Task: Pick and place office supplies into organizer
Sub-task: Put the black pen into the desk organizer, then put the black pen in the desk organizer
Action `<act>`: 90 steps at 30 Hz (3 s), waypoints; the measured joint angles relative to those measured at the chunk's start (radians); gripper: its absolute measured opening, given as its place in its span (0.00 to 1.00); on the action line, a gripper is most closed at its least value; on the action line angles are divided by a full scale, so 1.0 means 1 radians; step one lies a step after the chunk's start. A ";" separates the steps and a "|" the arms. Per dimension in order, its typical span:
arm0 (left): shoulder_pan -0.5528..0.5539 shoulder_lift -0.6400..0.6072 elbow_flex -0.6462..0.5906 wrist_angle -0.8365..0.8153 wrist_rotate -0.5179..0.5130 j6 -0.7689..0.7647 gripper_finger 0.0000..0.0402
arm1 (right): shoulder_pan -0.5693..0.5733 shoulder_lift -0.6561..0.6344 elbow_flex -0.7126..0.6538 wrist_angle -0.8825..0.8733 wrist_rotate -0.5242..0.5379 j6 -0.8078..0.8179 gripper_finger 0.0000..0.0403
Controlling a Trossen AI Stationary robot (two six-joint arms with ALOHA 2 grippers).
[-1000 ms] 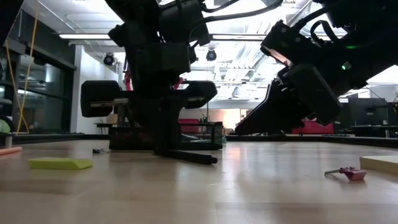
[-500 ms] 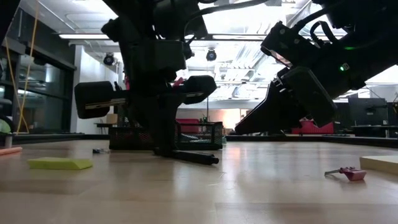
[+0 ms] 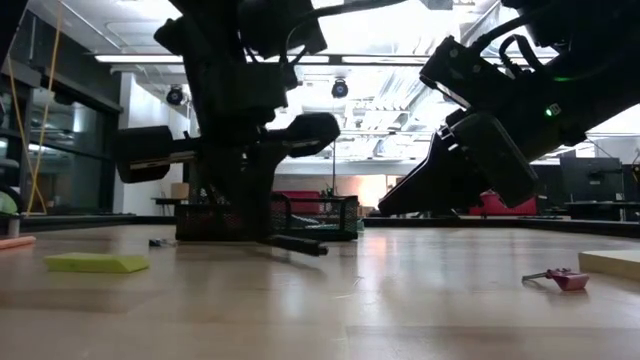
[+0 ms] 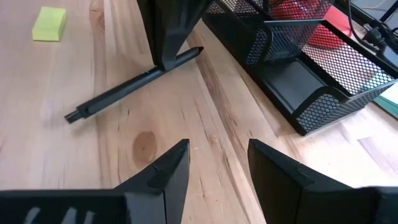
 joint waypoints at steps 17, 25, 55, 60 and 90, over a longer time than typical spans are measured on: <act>-0.003 -0.003 0.010 -0.021 -0.020 0.002 0.00 | 0.003 0.008 0.000 -0.079 -0.005 -0.001 0.41; -0.003 -0.004 0.018 -0.032 -0.023 0.003 0.00 | -0.024 0.020 0.035 0.006 -0.166 0.010 0.54; -0.338 -0.006 0.037 -0.415 -0.509 -0.283 0.01 | -0.052 0.017 0.026 -0.158 -0.109 0.154 0.64; -0.341 -0.006 0.036 -0.354 -0.447 -0.275 0.03 | -0.060 0.017 -0.020 -0.074 -0.110 0.143 0.64; -0.312 -0.006 0.037 -0.157 -0.312 0.030 0.52 | -0.056 0.017 -0.053 0.035 -0.105 0.157 0.64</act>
